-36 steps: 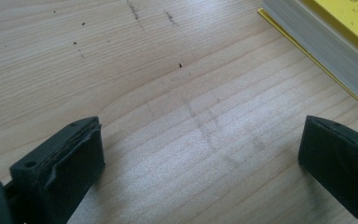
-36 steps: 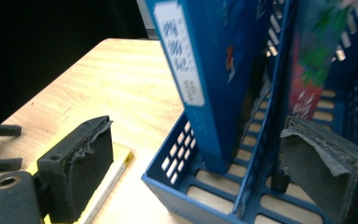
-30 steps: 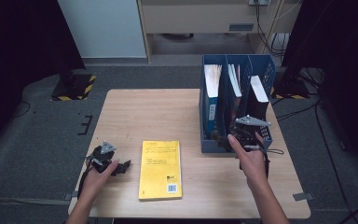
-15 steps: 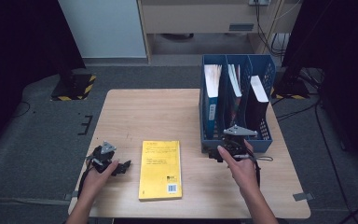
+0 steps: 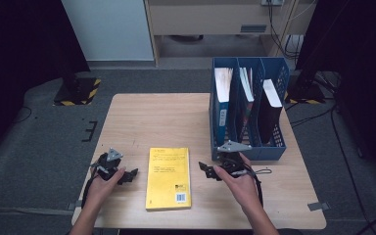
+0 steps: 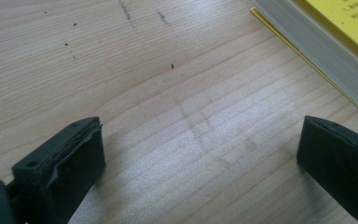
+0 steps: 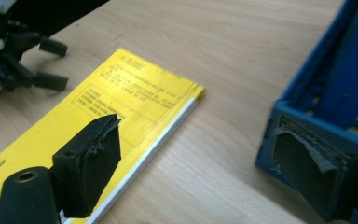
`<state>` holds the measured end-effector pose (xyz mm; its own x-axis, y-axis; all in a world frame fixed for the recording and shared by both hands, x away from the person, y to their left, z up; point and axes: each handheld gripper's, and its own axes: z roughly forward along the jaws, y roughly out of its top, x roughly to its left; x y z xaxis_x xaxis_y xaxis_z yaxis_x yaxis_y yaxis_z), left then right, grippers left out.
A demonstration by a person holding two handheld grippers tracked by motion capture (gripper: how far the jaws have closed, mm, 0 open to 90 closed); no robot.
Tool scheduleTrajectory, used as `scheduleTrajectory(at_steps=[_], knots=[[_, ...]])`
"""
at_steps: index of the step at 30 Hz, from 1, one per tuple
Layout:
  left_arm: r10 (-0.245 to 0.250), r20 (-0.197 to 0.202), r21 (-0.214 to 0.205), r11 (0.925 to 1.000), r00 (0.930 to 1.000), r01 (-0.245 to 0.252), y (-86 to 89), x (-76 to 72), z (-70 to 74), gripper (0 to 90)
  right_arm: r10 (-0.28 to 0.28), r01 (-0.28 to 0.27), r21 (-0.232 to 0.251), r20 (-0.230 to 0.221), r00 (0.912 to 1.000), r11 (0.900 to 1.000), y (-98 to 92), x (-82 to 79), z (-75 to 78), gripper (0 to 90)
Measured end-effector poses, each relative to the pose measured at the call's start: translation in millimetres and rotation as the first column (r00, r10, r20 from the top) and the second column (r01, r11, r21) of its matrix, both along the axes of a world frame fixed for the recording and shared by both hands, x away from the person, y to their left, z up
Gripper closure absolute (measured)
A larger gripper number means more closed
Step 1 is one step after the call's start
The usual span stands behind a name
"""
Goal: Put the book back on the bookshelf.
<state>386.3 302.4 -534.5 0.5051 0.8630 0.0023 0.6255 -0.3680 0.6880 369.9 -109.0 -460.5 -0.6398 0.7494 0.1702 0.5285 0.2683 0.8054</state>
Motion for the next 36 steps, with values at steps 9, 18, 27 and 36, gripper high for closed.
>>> scheduleTrajectory(at_steps=[9, 18, 27, 36], knots=[[-0.034, 0.021, -0.058, 0.9977, 0.9992, 0.035, -3.2, -7.9, 15.3, 7.6, 0.095, -0.096, -0.024, -0.054, 0.994, 0.995, 31.1, -9.1, -21.3, 16.0], [-0.139, 0.011, -0.111, 0.9839, 0.9902, 0.14, -26.1, -25.2, 26.5, 11.3, 0.182, -0.195, -0.079, -0.152, 0.9715, 0.9775, 54.4, -9.4, -50.5, 23.0], [-0.243, -0.028, -0.128, 0.963, 0.9697, 0.237, -53.8, -35.0, 23.0, 22.0, 0.216, -0.232, -0.061, -0.201, 0.9555, 0.9708, 64.1, -12.1, -64.5, 24.5], [-0.275, -0.074, -0.155, 0.9528, 0.9587, 0.261, -59.9, -32.4, 16.9, 33.4, 0.208, -0.225, -0.069, -0.2, 0.9576, 0.9719, 67.9, -15.5, -64.3, 24.0]])
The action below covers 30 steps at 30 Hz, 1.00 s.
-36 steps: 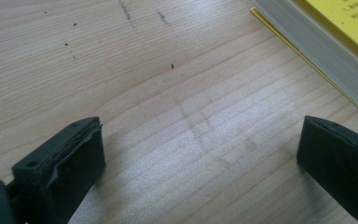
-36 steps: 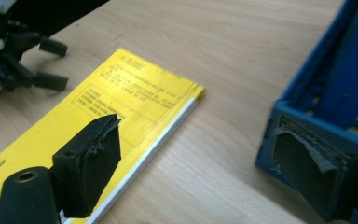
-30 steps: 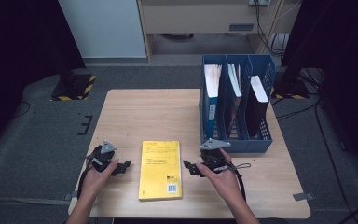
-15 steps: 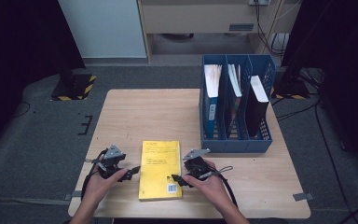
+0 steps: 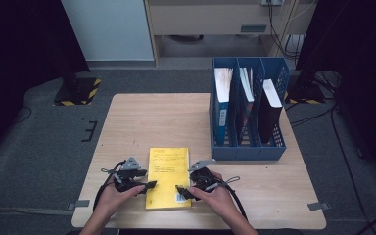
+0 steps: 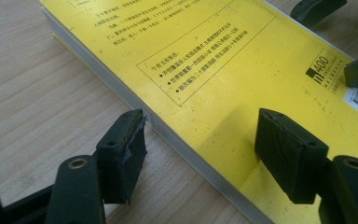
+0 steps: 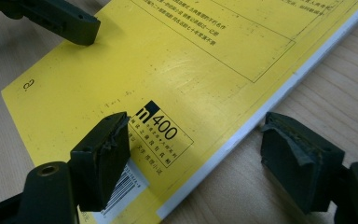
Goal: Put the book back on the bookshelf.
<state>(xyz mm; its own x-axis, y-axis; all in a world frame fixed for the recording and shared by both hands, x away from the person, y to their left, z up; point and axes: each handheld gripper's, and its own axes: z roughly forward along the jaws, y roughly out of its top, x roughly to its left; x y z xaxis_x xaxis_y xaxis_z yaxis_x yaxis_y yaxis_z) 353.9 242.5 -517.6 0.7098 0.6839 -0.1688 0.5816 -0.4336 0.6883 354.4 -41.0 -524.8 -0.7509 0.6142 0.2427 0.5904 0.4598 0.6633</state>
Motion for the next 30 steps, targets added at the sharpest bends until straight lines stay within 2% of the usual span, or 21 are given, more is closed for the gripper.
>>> scheduleTrajectory(at_steps=[5, 9, 13, 17, 24, 27, 30], knots=[[0.018, -0.011, -0.027, 0.9995, 0.9998, -0.018, 4.1, 6.1, -2.4, 35.7, 0.008, -0.008, 0.007, -0.004, 1.0, 0.9999, 2.3, -2.2, 0.1, 26.0], [0.021, -0.024, -0.044, 0.9988, 0.9995, -0.022, 4.1, 10.0, -4.5, 33.9, 0.009, -0.009, 0.002, 0.0, 1.0, 1.0, 4.3, -3.4, -0.4, 22.4], [0.019, -0.032, -0.04, 0.999, 0.9993, -0.02, 2.7, 12.7, -5.1, 30.4, 0.016, -0.016, -0.001, 0.012, 0.9998, 0.9999, 6.9, -5.0, -1.3, 19.0], [0.023, -0.056, -0.052, 0.9983, 0.9981, -0.026, 2.8, 15.5, -6.4, 27.7, 0.016, -0.016, 0.003, 0.01, 0.9998, 0.9999, 6.5, -4.7, -1.4, 19.0], [0.008, -0.056, -0.05, 0.9987, 0.9984, -0.011, -1.2, 19.2, -7.0, 23.1, 0.012, -0.012, 0.003, 0.014, 0.9998, 0.9999, 7.1, -5.1, -1.8, 18.4], [0.018, -0.058, -0.039, 0.999, 0.9982, -0.02, -2.3, 20.2, -5.7, 23.7, 0.011, -0.011, 0.003, 0.014, 0.9998, 0.9999, 7.2, -5.2, -1.8, 18.4], [0.04, -0.06, -0.047, 0.998, 0.9974, -0.043, -0.4, 20.1, -3.7, 29.0, 0.01, -0.01, 0.004, 0.017, 0.9998, 0.9999, 7.3, -5.4, -2.0, 18.0]])
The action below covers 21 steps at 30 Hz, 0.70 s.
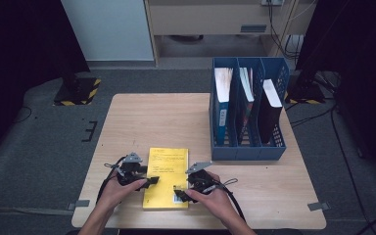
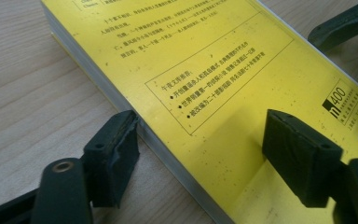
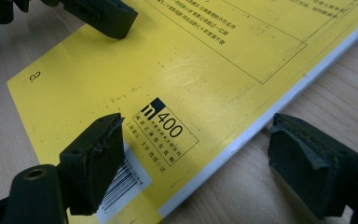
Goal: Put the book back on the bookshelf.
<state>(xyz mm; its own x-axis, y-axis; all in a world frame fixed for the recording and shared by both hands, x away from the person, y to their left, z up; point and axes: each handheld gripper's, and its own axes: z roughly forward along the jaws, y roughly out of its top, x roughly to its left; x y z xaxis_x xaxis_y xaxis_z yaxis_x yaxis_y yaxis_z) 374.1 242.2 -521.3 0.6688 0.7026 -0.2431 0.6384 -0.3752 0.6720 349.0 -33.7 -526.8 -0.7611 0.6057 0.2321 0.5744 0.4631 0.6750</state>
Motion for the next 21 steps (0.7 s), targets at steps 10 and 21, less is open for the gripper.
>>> scheduleTrajectory(at_steps=[10, 21], knots=[[-0.037, 0.022, -0.083, 0.9958, 0.9991, 0.039, 1.1, -9.4, 14.9, 39.1, 0.0, 0.0, 0.006, -0.004, 1.0, 1.0, -0.3, -0.5, -0.3, 17.2], [-0.086, 0.008, -0.084, 0.9927, 0.9963, 0.086, -10.1, -2.6, 15.3, 37.6, 0.003, -0.003, 0.022, -0.012, 0.9999, 0.9998, -1.5, 0.9, -0.8, 16.2]])
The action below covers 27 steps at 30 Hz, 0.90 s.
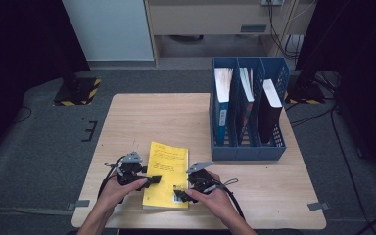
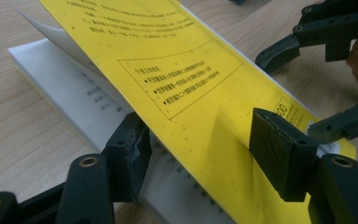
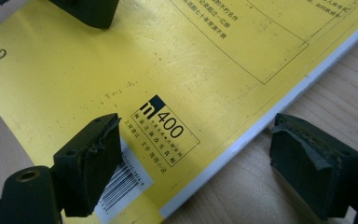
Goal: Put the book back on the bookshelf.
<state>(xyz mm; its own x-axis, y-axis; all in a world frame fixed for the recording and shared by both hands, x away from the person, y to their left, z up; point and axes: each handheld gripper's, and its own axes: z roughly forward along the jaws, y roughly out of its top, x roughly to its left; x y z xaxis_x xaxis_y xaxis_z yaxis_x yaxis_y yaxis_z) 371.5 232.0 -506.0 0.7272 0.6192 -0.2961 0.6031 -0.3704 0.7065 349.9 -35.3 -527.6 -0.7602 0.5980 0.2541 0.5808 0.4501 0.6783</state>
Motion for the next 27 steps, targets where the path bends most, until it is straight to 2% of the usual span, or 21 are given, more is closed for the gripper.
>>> scheduleTrajectory(at_steps=[5, 8, 12, 14, 21, 25, 27], knots=[[0.007, 0.002, 0.006, 1.0, 1.0, -0.007, -6.4, 6.9, -1.6, 32.4, -0.007, 0.007, 0.006, 0.006, 1.0, 1.0, -0.8, 1.1, -0.9, 15.3], [0.008, 0.019, 0.042, 0.9991, 0.9998, -0.009, -6.6, 4.4, 1.5, 32.0, -0.004, 0.004, 0.008, 0.008, 1.0, 1.0, -1.2, 1.8, -1.2, 14.8], [0.002, 0.026, 0.022, 0.9997, 0.9997, -0.003, -3.9, 3.5, 4.6, 41.2, -0.007, 0.006, 0.01, 0.02, 0.9998, 0.9999, -0.2, 2.6, -2.5, 12.6], [0.001, 0.02, 0.026, 0.9997, 0.9998, -0.002, -3.6, 6.5, 4.3, 42.3, -0.012, 0.011, 0.016, 0.022, 0.9997, 0.9998, -0.1, 4.1, -2.9, 12.4], [-0.005, 0.024, 0.002, 1.0, 0.9997, 0.005, -3.8, 12.6, 8.5, 37.1, -0.032, 0.031, 0.04, 0.014, 0.9994, 0.9987, -0.6, 12.7, -4.1, 12.3], [-0.016, 0.03, -0.005, 0.9999, 0.9994, 0.016, -3.2, 12.4, 10.5, 37.2, -0.029, 0.028, 0.043, 0.011, 0.9995, 0.9987, 0.1, 16.5, -4.1, 11.1], [-0.019, 0.021, -0.002, 0.9998, 0.9996, 0.019, -3.7, 14.3, 10.0, 37.2, -0.023, 0.023, 0.038, 0.007, 0.9997, 0.999, 0.1, 17.1, -3.6, 10.9]])
